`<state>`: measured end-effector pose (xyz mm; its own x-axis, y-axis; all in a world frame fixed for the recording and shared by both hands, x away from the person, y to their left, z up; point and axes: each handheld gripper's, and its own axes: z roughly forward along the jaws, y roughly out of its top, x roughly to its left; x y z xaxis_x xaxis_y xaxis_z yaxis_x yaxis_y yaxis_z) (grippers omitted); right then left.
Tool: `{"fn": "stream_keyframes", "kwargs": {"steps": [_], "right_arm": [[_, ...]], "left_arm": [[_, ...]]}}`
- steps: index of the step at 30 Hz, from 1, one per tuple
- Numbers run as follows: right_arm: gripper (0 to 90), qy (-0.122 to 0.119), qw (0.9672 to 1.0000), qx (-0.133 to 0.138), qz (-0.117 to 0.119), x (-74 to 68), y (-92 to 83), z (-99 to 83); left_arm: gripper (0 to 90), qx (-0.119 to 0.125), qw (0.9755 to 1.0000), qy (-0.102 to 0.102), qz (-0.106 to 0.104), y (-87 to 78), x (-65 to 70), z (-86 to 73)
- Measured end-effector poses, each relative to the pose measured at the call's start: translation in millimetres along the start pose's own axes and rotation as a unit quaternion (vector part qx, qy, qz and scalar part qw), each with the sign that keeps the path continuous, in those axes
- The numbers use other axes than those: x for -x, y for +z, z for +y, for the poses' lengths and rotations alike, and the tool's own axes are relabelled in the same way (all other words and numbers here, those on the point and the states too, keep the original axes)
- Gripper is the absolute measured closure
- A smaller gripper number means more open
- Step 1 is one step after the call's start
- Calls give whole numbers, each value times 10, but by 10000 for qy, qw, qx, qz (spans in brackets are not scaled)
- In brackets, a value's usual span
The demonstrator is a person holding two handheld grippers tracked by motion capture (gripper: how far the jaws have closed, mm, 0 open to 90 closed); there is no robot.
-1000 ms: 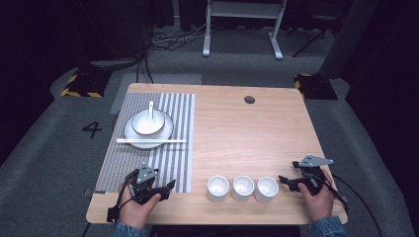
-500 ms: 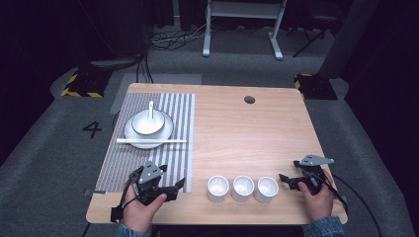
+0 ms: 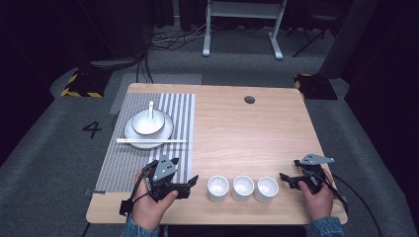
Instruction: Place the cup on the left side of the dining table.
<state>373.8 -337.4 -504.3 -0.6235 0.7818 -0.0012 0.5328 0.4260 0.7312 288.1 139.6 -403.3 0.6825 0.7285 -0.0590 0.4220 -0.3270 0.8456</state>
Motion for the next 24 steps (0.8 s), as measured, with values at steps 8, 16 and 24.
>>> {"fn": "stream_keyframes", "kwargs": {"steps": [8, 16, 24], "right_arm": [[124, -2, 10000, -1, -2, 0, 0, 0], [124, -4, 10000, -2, -5, -1, 0, 0], [124, 2, 10000, -3, -10, -3, 0, 0]], "left_arm": [[172, 55, 9999, 59, -126, 85, 53, 109], [172, 82, 9987, 271, -430, 224, 171, 237], [172, 189, 9974, 331, -618, 361, 282, 299]]}}
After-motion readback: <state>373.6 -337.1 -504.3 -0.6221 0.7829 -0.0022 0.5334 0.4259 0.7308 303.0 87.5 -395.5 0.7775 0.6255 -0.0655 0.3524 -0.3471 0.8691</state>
